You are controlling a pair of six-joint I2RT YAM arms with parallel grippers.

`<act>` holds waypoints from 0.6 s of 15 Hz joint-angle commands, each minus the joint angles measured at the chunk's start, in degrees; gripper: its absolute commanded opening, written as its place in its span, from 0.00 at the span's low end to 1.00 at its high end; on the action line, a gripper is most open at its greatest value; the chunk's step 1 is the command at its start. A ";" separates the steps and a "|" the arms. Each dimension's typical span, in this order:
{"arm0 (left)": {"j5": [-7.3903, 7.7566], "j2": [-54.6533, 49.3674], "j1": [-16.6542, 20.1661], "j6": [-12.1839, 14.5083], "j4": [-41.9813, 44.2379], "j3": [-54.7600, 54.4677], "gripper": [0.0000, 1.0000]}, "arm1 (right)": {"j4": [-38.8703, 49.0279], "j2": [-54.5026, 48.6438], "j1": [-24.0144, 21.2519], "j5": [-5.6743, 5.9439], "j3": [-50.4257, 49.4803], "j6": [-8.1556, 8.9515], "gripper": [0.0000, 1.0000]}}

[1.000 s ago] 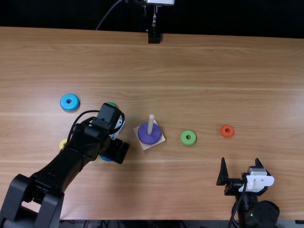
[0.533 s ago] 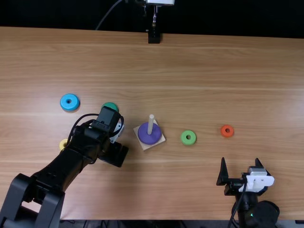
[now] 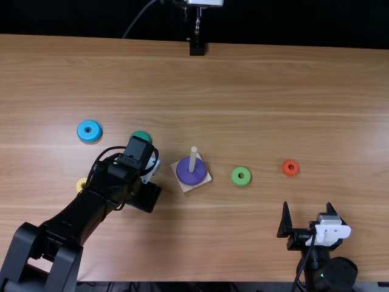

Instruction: Build the Hanoi tower: stack the rings onto the peg from bottom to top in this color order: purple, dark blue, light blue, dark green, light green, yellow, orange.

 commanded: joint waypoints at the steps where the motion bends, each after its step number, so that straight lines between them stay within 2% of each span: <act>1: 0.65 0.78 -0.55 0.37 0.12 -0.56 0.04 | -4.52 -0.73 -0.67 -0.59 -3.39 -0.11 1.00; 6: 0.33 -1.68 0.24 -0.37 -2.09 6.21 0.02 | -4.52 -0.73 -0.67 -0.59 -3.39 -0.11 1.00; 9: 0.44 -3.44 1.30 -0.37 -9.26 11.39 0.02 | -4.52 -0.73 -0.67 -0.59 -3.39 -0.11 1.00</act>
